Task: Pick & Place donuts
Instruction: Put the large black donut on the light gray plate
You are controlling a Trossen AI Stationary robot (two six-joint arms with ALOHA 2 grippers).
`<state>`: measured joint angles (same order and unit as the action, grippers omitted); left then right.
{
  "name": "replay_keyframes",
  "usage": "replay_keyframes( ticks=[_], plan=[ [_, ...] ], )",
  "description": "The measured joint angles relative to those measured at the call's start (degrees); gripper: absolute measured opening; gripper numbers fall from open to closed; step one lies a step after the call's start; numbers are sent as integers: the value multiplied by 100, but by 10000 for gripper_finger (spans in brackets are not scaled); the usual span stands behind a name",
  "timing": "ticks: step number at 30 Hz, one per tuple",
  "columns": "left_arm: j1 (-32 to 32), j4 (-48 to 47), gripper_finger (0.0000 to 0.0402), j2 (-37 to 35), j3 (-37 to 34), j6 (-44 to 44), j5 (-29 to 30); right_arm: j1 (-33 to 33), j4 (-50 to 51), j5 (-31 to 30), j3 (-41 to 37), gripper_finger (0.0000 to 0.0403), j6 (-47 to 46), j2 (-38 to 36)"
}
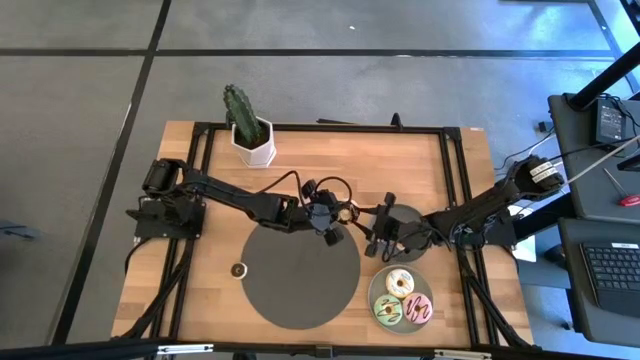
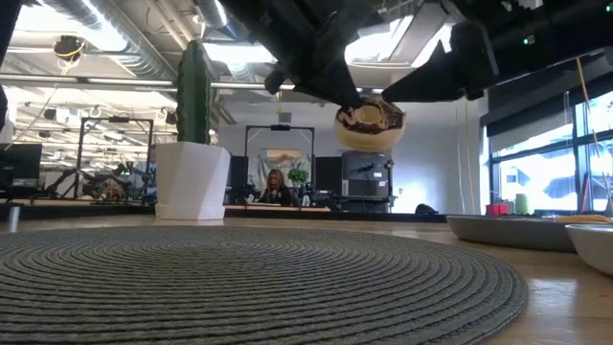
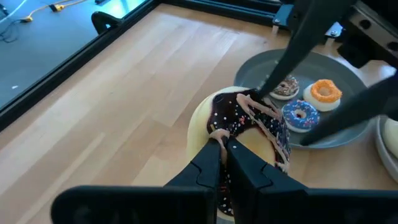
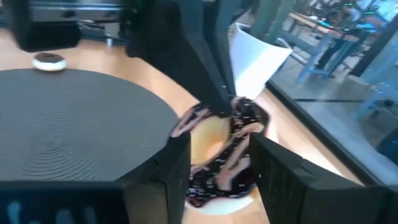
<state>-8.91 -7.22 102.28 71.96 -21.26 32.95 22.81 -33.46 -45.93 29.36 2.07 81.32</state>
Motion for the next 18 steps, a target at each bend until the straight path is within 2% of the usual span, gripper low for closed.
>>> replay_keyframes(
  ticks=[18],
  plan=[
    [-190, 544, 12, 0, -2, 392, -308, -127, 93, -80, 0, 105, -6, -1]
  ],
)
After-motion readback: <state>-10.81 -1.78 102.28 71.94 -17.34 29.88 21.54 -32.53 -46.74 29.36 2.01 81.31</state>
